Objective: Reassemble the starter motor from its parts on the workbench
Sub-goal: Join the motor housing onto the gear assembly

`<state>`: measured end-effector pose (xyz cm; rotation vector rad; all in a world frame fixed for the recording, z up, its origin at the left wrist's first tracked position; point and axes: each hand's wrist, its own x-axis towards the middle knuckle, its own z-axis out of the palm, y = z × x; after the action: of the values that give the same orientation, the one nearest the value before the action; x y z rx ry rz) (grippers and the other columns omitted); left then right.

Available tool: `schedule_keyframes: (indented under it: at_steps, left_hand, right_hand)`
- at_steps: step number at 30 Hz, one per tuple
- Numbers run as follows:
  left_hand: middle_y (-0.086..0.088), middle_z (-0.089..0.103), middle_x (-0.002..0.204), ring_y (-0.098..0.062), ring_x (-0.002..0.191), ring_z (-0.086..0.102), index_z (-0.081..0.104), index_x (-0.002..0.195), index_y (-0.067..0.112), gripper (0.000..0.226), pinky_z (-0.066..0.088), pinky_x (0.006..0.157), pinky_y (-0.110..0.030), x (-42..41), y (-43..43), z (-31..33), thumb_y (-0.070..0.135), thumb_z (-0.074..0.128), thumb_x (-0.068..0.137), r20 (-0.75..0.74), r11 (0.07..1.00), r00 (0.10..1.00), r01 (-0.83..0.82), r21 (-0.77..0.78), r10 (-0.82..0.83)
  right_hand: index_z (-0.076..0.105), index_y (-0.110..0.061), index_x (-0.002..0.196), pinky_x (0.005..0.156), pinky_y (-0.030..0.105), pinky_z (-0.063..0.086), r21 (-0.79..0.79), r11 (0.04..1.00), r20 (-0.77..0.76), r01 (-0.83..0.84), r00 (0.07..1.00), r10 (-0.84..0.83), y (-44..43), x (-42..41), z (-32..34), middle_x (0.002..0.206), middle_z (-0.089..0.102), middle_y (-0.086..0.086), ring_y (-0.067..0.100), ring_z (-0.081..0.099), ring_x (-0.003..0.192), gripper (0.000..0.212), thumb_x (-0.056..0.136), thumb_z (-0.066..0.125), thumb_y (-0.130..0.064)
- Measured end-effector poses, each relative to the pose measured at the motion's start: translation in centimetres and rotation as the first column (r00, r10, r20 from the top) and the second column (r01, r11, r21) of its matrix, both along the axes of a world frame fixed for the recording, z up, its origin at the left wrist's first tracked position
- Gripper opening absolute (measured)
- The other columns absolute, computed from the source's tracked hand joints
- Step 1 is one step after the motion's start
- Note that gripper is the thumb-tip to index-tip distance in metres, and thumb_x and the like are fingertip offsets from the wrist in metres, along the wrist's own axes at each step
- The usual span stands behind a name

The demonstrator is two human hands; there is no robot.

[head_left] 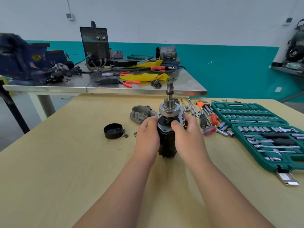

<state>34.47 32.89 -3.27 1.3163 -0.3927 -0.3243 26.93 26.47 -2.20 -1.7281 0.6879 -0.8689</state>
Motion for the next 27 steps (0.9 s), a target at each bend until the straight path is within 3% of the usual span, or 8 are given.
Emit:
schedule_keyframes:
  at_steps: [3,5,7,11,13,15,17,27]
  left_hand:
    - [-0.006,0.073,0.091,-0.017,0.086,0.066,0.072,0.086,0.017,0.031,0.05,0.082,-0.037,0.8,0.2,0.2,0.027,0.045,0.095,0.034,0.998,0.998,0.06,0.032,-0.061]
    - [-0.009,0.072,0.092,-0.02,0.084,0.064,0.071,0.09,0.012,0.031,0.051,0.079,-0.039,1.6,0.4,0.0,0.022,0.043,0.097,0.098,0.99,0.987,0.119,0.081,-0.127]
    - [-0.005,0.072,0.088,-0.019,0.082,0.065,0.074,0.087,0.018,0.033,0.052,0.072,-0.034,2.3,0.5,-0.1,0.015,0.043,0.099,0.127,0.981,0.976,0.164,0.101,-0.176]
    - [-0.002,0.075,0.088,-0.011,0.078,0.068,0.079,0.085,0.024,0.042,0.051,0.068,-0.024,3.0,0.1,0.5,0.018,0.041,0.101,-0.049,0.945,0.945,0.325,0.021,-0.324]
    - [-0.004,0.076,0.093,-0.01,0.08,0.07,0.079,0.09,0.022,0.04,0.054,0.071,-0.024,3.3,-0.2,0.7,0.02,0.041,0.102,-0.106,0.927,0.923,0.375,0.015,-0.371]
    - [-0.007,0.075,0.101,-0.015,0.092,0.07,0.076,0.102,0.02,0.034,0.053,0.088,-0.033,3.4,-0.5,1.0,0.023,0.042,0.103,-0.136,0.922,0.915,0.386,0.019,-0.38]
    - [-0.009,0.075,0.105,-0.02,0.1,0.069,0.074,0.107,0.018,0.032,0.05,0.096,-0.037,3.3,-0.9,1.0,0.025,0.042,0.103,-0.159,0.928,0.917,0.372,0.003,-0.366]
    - [0.005,0.076,0.1,-0.006,0.096,0.07,0.077,0.091,0.043,0.049,0.051,0.082,-0.027,0.8,-1.7,-0.2,0.044,0.03,0.103,-0.116,0.921,0.914,0.379,-0.092,-0.388]
  right_hand:
    - [0.039,-0.03,0.134,0.093,0.022,0.03,-0.34,0.94,-0.218,0.022,0.971,-0.102,-0.7,-1.1,0.1,0.122,0.035,-0.011,0.007,0.039,0.118,0.062,0.081,0.054,-0.058]
    - [0.027,-0.033,0.142,0.11,0.036,0.015,-0.655,0.753,-0.303,-0.061,0.934,-0.188,-1.7,-1.8,1.2,0.139,0.021,-0.013,0.009,0.015,0.136,0.087,0.069,0.048,-0.074]
    - [0.021,-0.038,0.145,0.115,0.039,0.001,-0.768,0.577,-0.419,-0.277,0.899,-0.126,-3.4,-1.7,3.4,0.152,0.014,-0.018,0.002,0.005,0.138,0.094,0.065,0.044,-0.081]
    - [0.035,-0.04,0.143,0.116,0.043,0.01,-0.666,0.488,-0.668,-0.564,0.742,-0.055,-5.9,0.0,7.9,0.151,0.037,-0.011,0.011,0.021,0.14,0.085,0.07,0.053,-0.078]
    - [0.045,-0.036,0.136,0.093,0.028,0.034,-0.625,0.51,-0.696,-0.591,0.717,-0.022,-6.4,0.6,8.3,0.131,0.053,-0.013,0.012,0.043,0.114,0.075,0.072,0.062,-0.072]
    - [0.049,-0.034,0.133,0.071,0.015,0.034,-0.579,0.584,-0.664,-0.569,0.744,0.067,-6.5,0.5,7.7,0.107,0.048,-0.025,0.006,0.044,0.098,0.069,0.074,0.069,-0.063]
    - [0.049,-0.034,0.132,0.073,0.018,0.036,-0.559,0.628,-0.635,-0.541,0.766,0.095,-6.9,0.5,7.1,0.098,0.041,-0.026,0.007,0.044,0.101,0.068,0.073,0.07,-0.062]
    - [0.049,-0.039,0.131,0.091,0.037,0.041,-0.546,0.676,-0.656,-0.495,0.754,0.022,-6.4,0.5,6.7,0.106,0.042,-0.011,0.016,0.039,0.109,0.079,0.063,0.054,-0.078]
